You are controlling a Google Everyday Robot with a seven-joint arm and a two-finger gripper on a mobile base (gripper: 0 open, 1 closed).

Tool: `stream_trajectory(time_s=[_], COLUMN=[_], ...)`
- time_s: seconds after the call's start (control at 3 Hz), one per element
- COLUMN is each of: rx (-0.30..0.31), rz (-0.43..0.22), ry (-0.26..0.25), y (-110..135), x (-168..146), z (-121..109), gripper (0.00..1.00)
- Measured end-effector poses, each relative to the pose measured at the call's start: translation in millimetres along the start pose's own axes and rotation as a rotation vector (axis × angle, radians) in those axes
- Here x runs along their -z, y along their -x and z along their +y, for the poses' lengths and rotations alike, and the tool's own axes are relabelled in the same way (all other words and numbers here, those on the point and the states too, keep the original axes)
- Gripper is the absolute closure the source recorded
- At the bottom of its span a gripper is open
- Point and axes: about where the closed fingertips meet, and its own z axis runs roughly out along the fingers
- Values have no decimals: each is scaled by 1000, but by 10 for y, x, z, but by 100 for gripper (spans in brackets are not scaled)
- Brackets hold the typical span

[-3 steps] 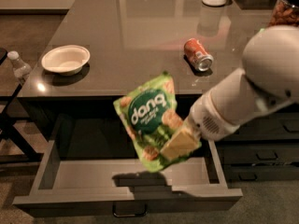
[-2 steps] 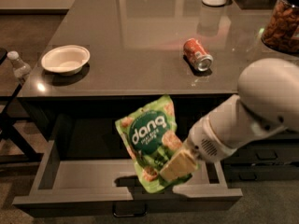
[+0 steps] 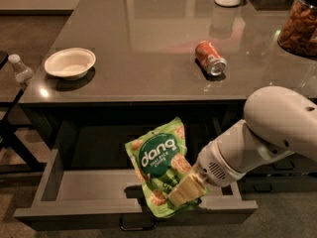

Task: Place green rice chip bag into top drawer

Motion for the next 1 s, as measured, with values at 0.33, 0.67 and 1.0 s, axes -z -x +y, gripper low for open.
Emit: stream_trajectory(time_s=[0.33, 0.67, 1.0], rx=[-8, 7, 7], rz=[8, 71, 71], ry=[18, 72, 72], y=[74, 394, 395], x=[-156, -594, -594], z=[-89, -407, -408], gripper=[100, 100, 100])
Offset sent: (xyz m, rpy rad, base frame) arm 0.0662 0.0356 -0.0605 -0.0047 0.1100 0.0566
